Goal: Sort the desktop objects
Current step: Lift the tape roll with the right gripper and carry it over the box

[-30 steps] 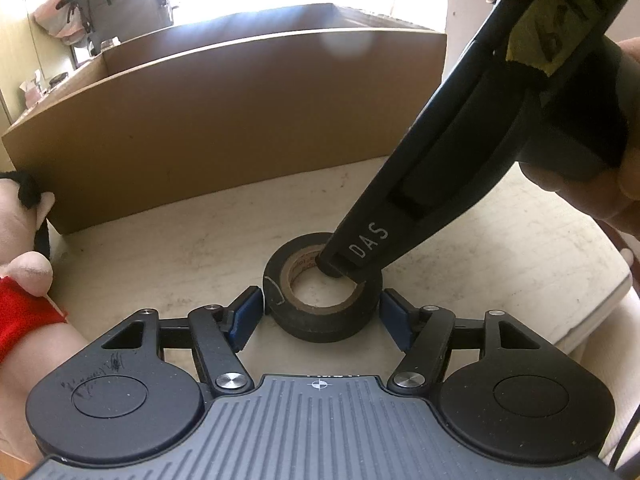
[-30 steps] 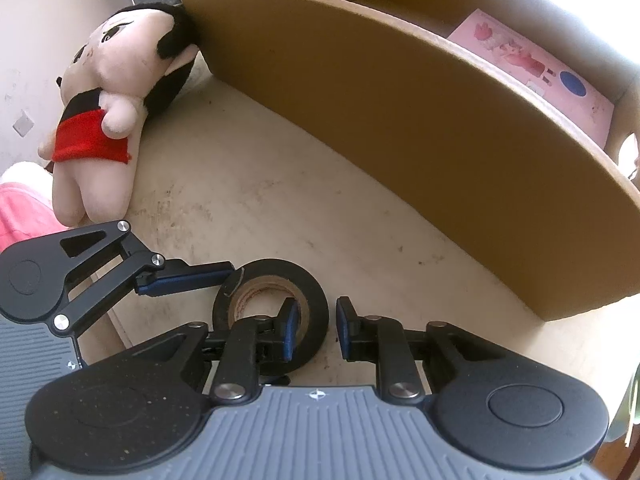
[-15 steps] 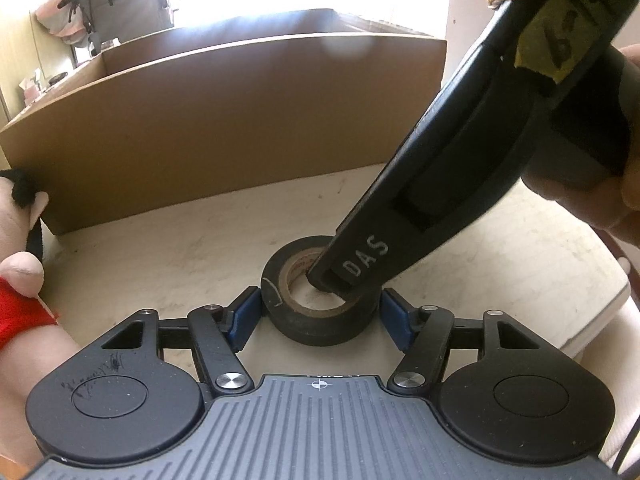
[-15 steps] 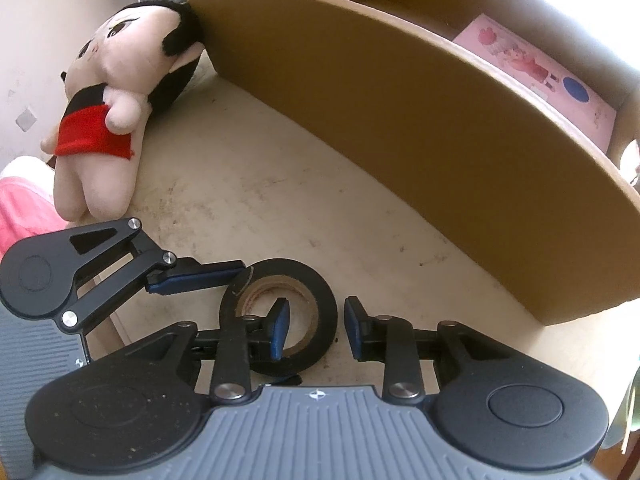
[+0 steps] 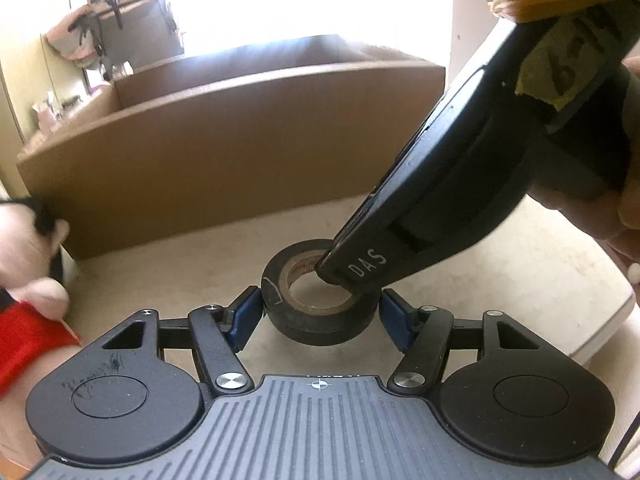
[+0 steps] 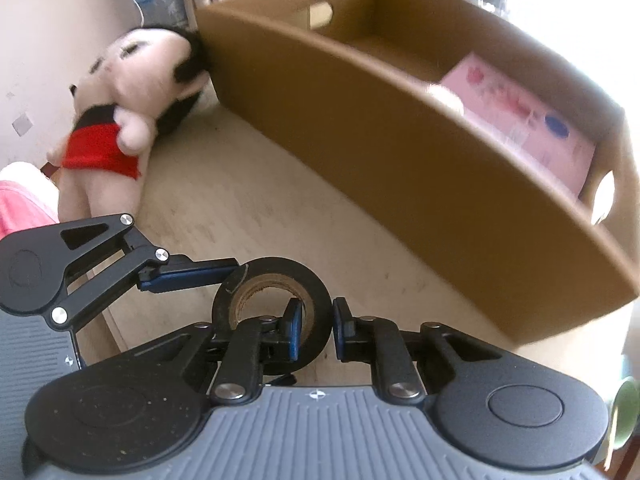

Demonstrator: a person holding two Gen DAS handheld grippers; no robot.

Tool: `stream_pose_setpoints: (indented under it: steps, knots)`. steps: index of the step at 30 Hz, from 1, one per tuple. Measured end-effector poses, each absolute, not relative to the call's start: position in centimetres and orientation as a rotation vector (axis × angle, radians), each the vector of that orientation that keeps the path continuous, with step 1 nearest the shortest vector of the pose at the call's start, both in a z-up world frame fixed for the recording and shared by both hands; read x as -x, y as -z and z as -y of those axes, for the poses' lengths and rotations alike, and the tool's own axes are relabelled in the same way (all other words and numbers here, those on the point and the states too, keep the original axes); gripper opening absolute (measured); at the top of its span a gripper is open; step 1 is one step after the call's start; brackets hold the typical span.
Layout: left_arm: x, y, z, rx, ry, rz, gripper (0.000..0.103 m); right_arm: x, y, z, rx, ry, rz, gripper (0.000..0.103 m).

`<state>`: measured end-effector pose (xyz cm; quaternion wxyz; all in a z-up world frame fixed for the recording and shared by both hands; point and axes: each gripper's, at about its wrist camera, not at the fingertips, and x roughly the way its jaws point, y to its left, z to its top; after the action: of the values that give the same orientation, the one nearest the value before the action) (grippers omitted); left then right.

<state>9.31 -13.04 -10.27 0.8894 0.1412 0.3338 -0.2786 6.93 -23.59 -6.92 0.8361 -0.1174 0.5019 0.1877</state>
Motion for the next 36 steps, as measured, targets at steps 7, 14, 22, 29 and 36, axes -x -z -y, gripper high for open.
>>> stream_pose_setpoints:
  steps: [7,14,22,29,36]
  knots:
    - [-9.7,6.8,12.0,-0.295,0.539,-0.596,0.064,-7.9,2.2,22.9,0.240,-0.413,-0.944,0.017]
    - [-12.4,2.9,11.5,-0.325,0.496,-0.493,0.064,-11.1,-2.4,22.1,0.225,-0.435,-0.820,0.017]
    - [-17.6,0.8,12.1,-0.389,0.512,-0.536,0.064,-18.1,-3.2,23.4,0.119,-0.437,-0.851,0.017]
    - [-22.9,1.2,13.0,-0.395,0.599,-0.724,0.065,-24.6,-0.4,26.6,-0.075,-0.434,-1.060,0.018]
    - [-25.5,2.8,12.9,-0.296,0.696,-0.957,0.065,-28.0,4.2,29.7,-0.280,-0.444,-1.312,0.018]
